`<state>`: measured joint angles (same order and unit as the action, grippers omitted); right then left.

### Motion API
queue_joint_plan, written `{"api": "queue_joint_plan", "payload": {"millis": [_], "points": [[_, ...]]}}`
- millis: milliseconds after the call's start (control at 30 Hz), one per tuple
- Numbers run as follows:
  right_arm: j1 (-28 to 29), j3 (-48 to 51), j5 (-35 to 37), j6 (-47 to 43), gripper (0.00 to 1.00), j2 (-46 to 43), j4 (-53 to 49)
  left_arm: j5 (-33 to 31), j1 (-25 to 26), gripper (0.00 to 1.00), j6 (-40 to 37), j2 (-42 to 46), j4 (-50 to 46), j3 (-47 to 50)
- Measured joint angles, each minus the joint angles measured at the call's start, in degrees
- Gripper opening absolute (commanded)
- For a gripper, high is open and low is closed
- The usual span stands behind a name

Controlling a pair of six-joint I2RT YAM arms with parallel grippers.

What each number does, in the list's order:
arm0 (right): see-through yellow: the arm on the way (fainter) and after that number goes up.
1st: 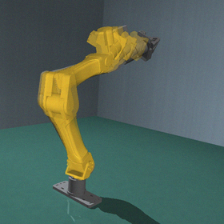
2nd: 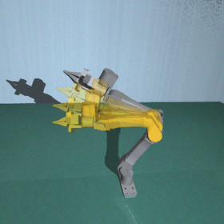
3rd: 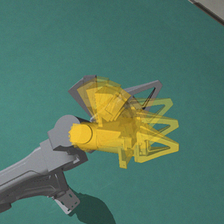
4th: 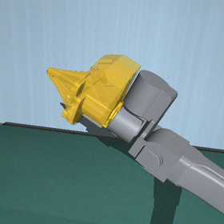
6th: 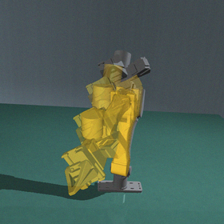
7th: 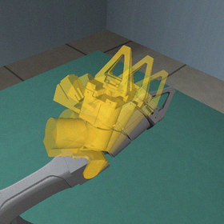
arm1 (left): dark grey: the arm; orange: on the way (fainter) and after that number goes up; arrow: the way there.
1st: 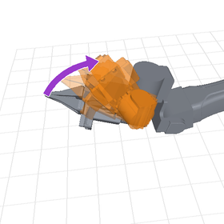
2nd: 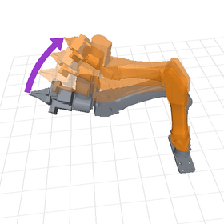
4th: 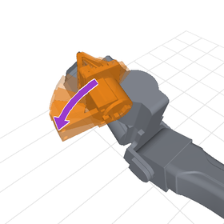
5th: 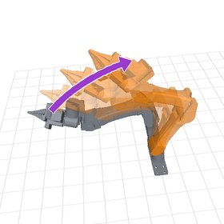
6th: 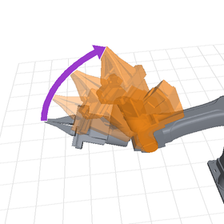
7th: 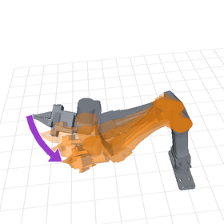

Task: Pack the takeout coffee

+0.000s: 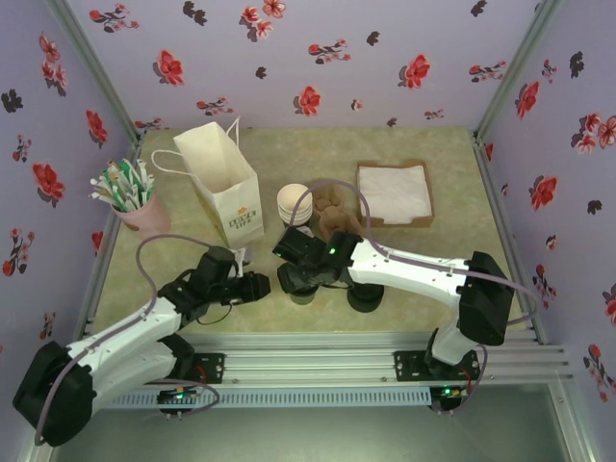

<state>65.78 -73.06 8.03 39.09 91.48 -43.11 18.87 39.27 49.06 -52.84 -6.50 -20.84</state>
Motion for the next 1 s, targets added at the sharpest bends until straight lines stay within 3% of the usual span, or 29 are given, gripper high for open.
{"api": "queue_joint_plan", "payload": {"millis": [367, 1000], "points": [[0.0, 0.1, 0.0, 0.2, 0.7, 0.0, 0.0, 0.2, 0.2, 0.21, 0.4, -0.2, 2.5, 0.0], [0.7, 0.2, 1.2, 0.5, 0.7, 0.8, 0.0, -1.3, 0.2, 0.22, -0.1, 1.9, -1.4, -0.1]]}}
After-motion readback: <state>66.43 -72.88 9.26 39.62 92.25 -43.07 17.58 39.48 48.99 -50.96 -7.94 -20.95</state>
